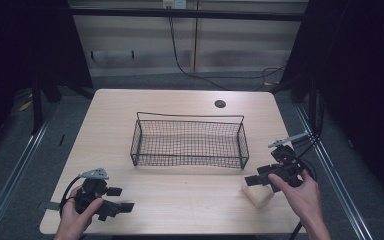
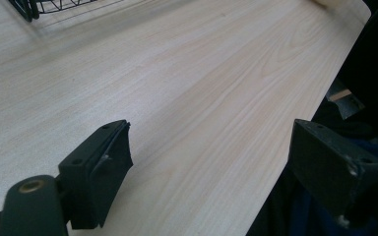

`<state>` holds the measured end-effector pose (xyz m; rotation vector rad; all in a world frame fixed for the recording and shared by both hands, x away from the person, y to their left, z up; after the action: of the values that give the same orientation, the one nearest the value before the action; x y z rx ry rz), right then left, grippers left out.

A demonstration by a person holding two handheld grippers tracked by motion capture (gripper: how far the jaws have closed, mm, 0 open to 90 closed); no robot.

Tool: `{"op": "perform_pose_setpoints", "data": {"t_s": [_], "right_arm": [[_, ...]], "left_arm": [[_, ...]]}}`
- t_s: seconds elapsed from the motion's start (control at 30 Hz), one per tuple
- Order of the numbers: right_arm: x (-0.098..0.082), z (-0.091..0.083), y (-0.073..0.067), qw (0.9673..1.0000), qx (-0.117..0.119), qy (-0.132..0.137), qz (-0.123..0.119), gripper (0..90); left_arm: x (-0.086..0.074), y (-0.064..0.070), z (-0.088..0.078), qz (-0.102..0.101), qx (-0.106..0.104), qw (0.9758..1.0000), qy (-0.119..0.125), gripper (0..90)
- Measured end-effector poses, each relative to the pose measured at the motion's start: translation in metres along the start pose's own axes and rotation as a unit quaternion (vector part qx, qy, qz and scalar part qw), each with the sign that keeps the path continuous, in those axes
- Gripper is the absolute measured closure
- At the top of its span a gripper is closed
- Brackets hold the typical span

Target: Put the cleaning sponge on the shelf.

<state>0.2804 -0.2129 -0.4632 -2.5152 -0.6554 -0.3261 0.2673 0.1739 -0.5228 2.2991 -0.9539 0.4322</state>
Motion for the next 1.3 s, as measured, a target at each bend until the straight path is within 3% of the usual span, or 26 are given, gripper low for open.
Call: {"op": "perform_pose_setpoints", "data": {"t_s": [0.03, 0.17, 0.3, 0.33, 0.47, 0.6, 0.67, 0.97, 1.0, 1.13, 1.3], "right_arm": [[0.002, 0.001, 0.003, 0.9999, -0.011, -0.011, 0.001, 22.2], [0.000, 0.006, 0.008, 0.9985, -0.001, -0.052, 0.017, 21.8], [-0.003, 0.009, 0.015, 0.9979, -0.001, -0.057, 0.031, 21.3], [-0.005, 0.010, 0.023, 0.9972, -0.012, -0.064, 0.036, 20.6], [-0.008, 0.009, 0.026, 0.9972, -0.012, -0.065, 0.036, 20.7], [-0.015, 0.015, 0.035, 0.9949, -0.007, -0.089, 0.047, 15.1], [-0.017, 0.016, 0.035, 0.9942, -0.005, -0.096, 0.048, 17.6], [-0.026, 0.028, 0.047, 0.9886, -0.026, -0.139, 0.050, 17.7], [-0.029, 0.031, 0.049, 0.9864, -0.029, -0.153, 0.053, 17.6], [-0.031, 0.034, 0.051, 0.9862, -0.024, -0.156, 0.051, 17.6], [-0.036, 0.042, 0.051, 0.9829, -0.016, -0.174, 0.059, 16.7]], "left_arm": [[0.000, 0.000, 0.000, 0.000, 0.000, 1.0000, 0.000, 16.3], [0.000, 0.000, 0.000, -0.001, -0.001, 1.0000, 0.001, 16.3], [0.000, -0.001, 0.000, -0.001, -0.001, 1.0000, 0.001, 16.3], [0.000, -0.001, 0.000, -0.001, -0.001, 1.0000, 0.001, 16.3], [0.000, 0.000, 0.001, -0.001, 0.000, 1.0000, 0.000, 16.3], [0.000, 0.001, 0.000, 0.002, -0.003, 1.0000, -0.001, 16.3], [0.000, 0.001, -0.001, 0.002, -0.004, 1.0000, -0.001, 16.3], [0.000, 0.001, 0.000, 0.002, -0.003, 1.0000, -0.001, 16.4], [0.000, 0.001, 0.000, 0.001, -0.004, 1.0000, -0.001, 16.3], [0.000, 0.001, 0.000, 0.002, -0.003, 1.0000, -0.002, 16.3], [0.000, 0.001, 0.000, 0.003, -0.005, 1.0000, -0.002, 16.4]]}}
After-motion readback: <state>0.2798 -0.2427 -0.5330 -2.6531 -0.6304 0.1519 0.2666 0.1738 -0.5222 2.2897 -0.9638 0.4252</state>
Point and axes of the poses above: each handheld gripper's, and its own axes: z roughly forward along the jaws, x roughly out of its top, y roughly to its right, the point moved 10 cm from there along z, roughly forward along the jaws, and after that the axes turned 8 degrees about -y, right-handed, at the moved point
